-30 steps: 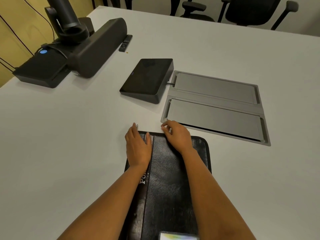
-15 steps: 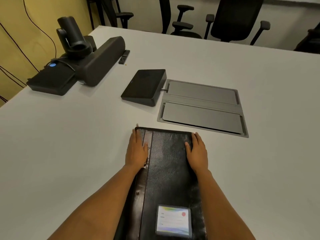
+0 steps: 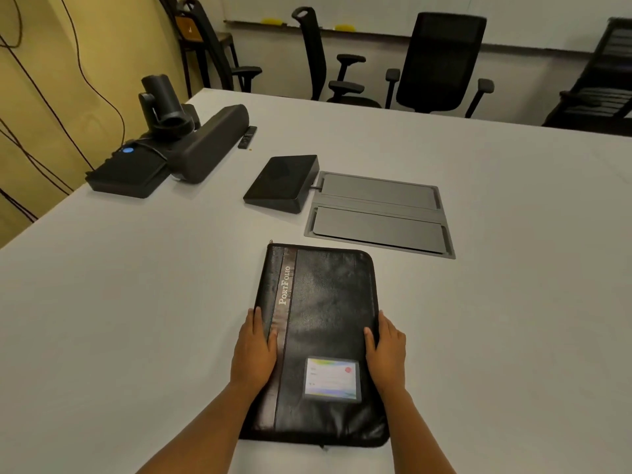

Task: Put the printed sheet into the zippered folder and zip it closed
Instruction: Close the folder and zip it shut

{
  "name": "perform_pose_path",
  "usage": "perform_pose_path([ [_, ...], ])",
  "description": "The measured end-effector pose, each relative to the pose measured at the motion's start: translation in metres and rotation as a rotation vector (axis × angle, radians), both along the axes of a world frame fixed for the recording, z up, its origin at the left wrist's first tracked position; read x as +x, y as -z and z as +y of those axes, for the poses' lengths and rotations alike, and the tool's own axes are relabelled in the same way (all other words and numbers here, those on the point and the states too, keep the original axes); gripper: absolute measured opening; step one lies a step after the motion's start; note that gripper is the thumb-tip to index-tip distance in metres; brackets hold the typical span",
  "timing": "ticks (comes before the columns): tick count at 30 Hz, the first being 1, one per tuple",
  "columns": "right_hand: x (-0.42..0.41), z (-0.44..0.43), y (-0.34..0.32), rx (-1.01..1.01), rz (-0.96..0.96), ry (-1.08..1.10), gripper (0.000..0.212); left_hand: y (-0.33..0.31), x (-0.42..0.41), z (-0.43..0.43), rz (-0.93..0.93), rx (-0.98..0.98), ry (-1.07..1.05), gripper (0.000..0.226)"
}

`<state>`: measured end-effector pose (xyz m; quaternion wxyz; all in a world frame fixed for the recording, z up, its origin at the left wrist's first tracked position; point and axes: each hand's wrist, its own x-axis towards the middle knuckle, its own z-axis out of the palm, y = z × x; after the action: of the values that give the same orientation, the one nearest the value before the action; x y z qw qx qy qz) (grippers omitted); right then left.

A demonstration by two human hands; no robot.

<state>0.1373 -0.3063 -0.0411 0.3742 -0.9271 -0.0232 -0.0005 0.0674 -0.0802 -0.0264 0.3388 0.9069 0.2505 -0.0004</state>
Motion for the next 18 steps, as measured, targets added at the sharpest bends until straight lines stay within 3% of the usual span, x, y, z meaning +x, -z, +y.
perform_pose_path([
  [8, -0.063, -0.013, 0.003, -0.026, -0.013, 0.081, 0.044, -0.004, -0.069, -0.025, 0.065, 0.311, -0.18, 0.053],
  [18, -0.105, -0.005, -0.001, -0.084, 0.087, 0.095, 0.056, 0.002, -0.101, -0.037, 0.019, 0.276, -0.101, 0.056],
])
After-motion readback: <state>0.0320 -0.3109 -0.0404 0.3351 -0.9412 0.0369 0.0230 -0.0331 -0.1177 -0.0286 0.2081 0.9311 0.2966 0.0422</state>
